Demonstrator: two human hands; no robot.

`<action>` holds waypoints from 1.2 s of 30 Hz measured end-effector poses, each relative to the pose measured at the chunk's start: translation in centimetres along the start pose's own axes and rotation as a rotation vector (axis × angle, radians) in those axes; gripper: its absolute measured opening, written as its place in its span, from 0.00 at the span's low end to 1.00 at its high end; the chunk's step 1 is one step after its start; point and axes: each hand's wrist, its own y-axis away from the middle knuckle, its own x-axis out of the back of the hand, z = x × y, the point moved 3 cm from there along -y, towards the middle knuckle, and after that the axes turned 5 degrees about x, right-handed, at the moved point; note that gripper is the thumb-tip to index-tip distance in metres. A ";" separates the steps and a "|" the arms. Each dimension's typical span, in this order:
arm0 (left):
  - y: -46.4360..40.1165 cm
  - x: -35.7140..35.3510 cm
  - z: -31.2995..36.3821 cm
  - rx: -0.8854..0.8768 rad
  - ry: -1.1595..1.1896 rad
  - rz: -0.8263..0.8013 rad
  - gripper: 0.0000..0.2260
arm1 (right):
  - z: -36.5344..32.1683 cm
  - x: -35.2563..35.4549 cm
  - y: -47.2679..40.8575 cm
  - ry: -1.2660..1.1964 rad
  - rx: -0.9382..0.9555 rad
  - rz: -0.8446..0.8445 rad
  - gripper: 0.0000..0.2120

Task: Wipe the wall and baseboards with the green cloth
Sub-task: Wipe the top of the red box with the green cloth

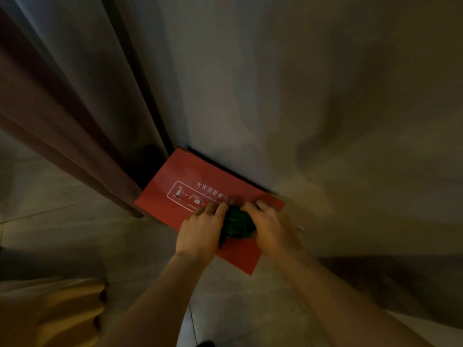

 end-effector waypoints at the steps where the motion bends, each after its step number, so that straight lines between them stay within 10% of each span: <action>1: 0.2 1.0 0.3 -0.010 -0.004 0.008 0.23 | -0.3 1.0 0.3 0.009 -0.005 -0.002 0.23; 25: 14.1 46.1 19.4 -0.523 -0.025 0.468 0.16 | -10.8 48.4 20.1 0.242 -0.146 0.477 0.22; 36: 21.6 54.6 27.6 -0.702 -0.006 0.630 0.15 | -12.9 58.2 31.3 0.331 -0.242 0.680 0.20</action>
